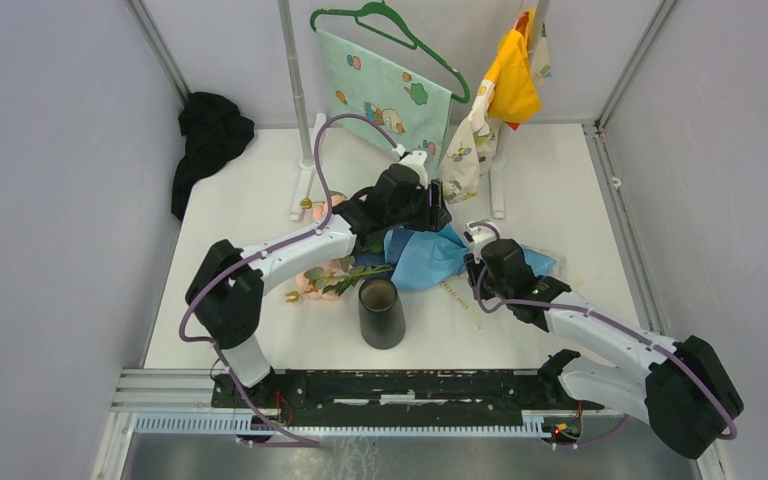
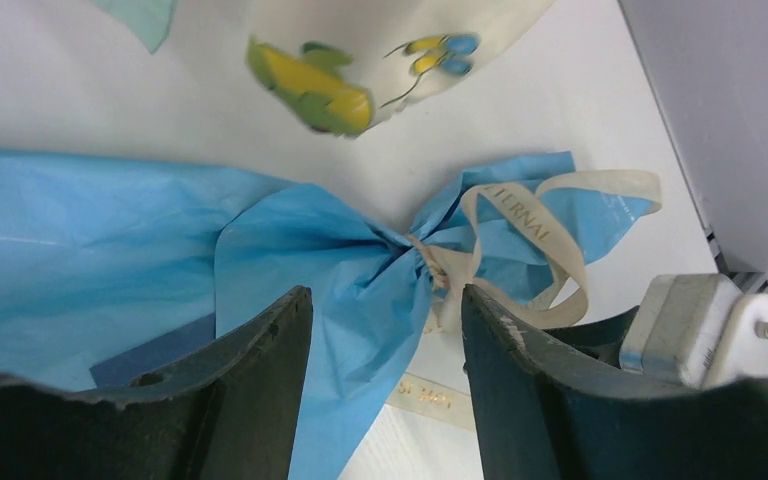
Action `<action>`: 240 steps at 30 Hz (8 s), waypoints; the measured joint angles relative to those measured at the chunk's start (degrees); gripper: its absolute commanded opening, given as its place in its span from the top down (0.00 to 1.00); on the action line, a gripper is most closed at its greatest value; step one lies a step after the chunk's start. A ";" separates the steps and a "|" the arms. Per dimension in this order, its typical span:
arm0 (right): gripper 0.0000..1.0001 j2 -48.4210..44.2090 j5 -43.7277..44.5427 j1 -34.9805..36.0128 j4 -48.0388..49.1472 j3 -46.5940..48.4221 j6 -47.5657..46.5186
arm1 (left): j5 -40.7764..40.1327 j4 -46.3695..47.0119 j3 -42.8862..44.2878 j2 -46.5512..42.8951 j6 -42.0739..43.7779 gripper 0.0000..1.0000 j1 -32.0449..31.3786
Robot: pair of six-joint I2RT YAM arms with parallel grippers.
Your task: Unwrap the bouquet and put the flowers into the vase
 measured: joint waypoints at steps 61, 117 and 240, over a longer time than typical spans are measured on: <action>0.65 9.84 7.19 -12.52 -4.70 15.69 -3.82 | 9.18 3.15 -0.55 11.76 0.20 0.36 -1.73; 1.00 25.33 2.73 -12.94 -0.57 20.72 -2.43 | 1.95 3.63 -0.79 16.15 -2.45 0.39 -0.46; 0.93 31.28 -18.25 -18.18 4.72 18.82 1.14 | 22.43 24.37 -1.33 26.82 -8.66 0.98 4.13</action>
